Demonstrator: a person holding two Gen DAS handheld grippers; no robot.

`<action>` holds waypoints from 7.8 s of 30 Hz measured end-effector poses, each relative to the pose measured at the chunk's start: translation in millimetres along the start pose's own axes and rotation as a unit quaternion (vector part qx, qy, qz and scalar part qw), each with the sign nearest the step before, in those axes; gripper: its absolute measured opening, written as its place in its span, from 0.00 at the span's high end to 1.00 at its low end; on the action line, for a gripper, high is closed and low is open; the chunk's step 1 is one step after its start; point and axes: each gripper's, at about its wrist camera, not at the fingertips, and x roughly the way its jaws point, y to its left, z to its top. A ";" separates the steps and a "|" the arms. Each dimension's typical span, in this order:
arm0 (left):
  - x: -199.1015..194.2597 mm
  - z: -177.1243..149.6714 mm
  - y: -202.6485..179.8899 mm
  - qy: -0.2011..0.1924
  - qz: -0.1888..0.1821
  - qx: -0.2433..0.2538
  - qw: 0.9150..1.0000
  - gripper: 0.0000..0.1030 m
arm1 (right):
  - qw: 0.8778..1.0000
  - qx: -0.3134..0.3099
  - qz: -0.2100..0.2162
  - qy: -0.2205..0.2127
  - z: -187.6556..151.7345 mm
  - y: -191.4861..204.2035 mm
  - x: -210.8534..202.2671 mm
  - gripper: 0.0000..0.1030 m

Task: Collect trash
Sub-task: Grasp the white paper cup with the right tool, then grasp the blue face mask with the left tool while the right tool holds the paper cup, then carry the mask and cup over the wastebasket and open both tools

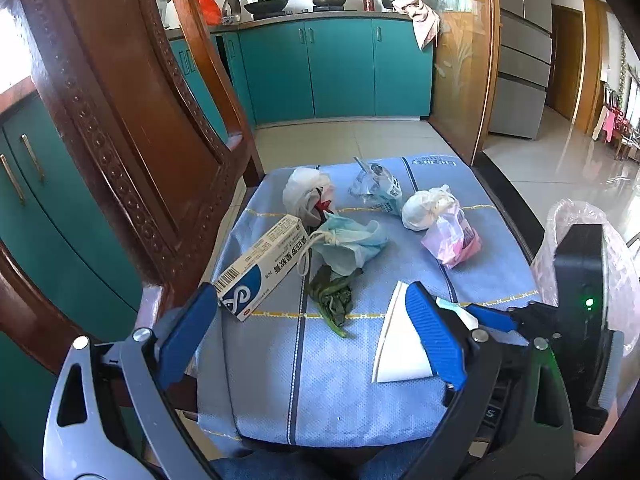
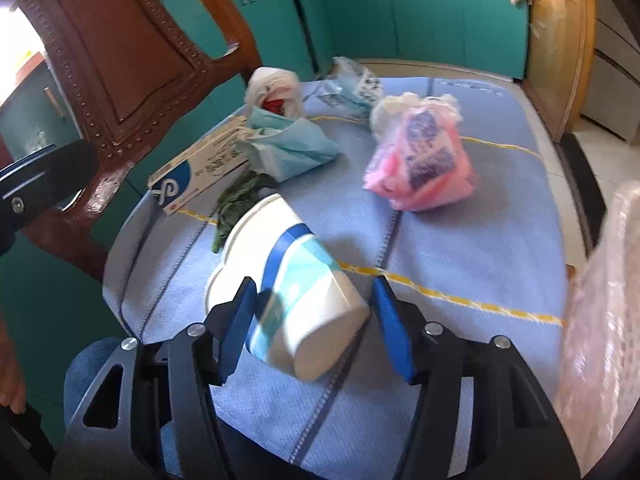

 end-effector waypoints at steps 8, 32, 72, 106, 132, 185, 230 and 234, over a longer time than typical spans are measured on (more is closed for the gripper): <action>-5.5 -1.9 -2.6 -0.003 -0.007 0.002 1.000 0.08 | 0.997 0.012 -0.074 -0.011 -12.6 -4.4 -20.8 0.31; 9.7 -10.7 3.7 0.031 -0.020 -0.017 0.999 0.08 | 1.000 -0.016 -0.005 0.019 -28.9 -12.2 -12.1 0.73; 170.0 31.2 -53.8 0.153 -0.029 0.052 0.986 0.83 | 0.998 -0.011 0.049 -0.030 -41.2 -35.7 -40.5 0.36; 95.4 -33.7 -25.0 0.140 -0.098 -0.035 0.985 0.56 | 0.995 -0.030 -0.089 -0.020 -15.8 -29.2 -9.4 0.27; 15.6 -10.9 6.8 -0.010 -0.048 -0.051 0.997 0.86 | 0.989 -0.012 -0.111 -0.097 -7.7 -9.7 -59.7 0.34; -68.8 15.8 -14.2 -0.102 -0.020 -0.021 0.994 0.86 | 0.963 0.015 -0.169 -0.208 -4.4 1.2 -157.1 0.34; -57.3 15.3 -23.0 -0.072 -0.020 -0.017 0.997 0.86 | 0.967 0.023 -0.157 -0.201 -5.9 -6.9 -158.4 0.34; -54.7 25.3 -47.4 -0.064 -0.060 0.008 0.996 0.85 | 0.955 0.056 -0.194 -0.219 -16.9 -49.5 -188.3 0.34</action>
